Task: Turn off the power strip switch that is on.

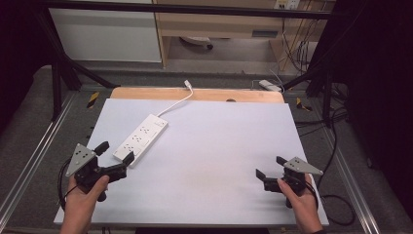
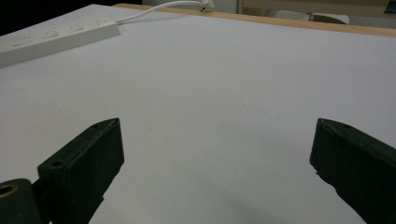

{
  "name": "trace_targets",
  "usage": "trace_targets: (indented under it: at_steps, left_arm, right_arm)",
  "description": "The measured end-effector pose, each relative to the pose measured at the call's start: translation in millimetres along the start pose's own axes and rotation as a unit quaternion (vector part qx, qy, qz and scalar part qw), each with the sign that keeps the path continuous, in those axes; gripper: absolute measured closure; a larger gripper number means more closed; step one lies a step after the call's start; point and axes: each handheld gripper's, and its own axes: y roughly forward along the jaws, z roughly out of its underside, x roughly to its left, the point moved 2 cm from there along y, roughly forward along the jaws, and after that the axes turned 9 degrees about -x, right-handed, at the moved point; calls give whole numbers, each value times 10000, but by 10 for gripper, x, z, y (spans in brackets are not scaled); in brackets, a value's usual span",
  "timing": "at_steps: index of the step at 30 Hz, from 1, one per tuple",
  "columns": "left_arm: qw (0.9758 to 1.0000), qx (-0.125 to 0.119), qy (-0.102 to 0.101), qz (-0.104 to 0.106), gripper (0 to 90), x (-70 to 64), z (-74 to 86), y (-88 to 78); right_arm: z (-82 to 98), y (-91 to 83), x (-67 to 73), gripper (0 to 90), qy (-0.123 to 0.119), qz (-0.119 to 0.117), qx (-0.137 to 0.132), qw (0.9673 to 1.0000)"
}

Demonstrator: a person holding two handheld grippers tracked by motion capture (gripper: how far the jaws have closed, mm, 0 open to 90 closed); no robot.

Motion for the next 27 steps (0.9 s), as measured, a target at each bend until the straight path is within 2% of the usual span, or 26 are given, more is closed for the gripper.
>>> trace_targets:
  at_steps: [3, 10, 17, 19, 27]
  left_arm:
    - [10000, -31, 26, -41, 56, -5, -27, 50]
    - [9999, 87, 114, 41, 56, -65, -139, 164]
    - [9998, 79, 195, 33, 55, -66, -264, 269]
    - [9998, 66, 205, -28, 56, -57, -268, 297]
    - [9997, 131, 211, -34, 57, -28, -238, 350]
  right_arm:
    - [2, 12, -3, 32, 3, 17, 6, 10000]
    - [-2, 6, 2, 46, -25, 30, 11, 10000]
    - [6, 18, 5, 42, -11, 21, 59, 10000]
    - [9, 21, 8, 39, -42, 23, 77, 10000]
    - [7, 34, 21, 37, -56, -23, 98, 9999]
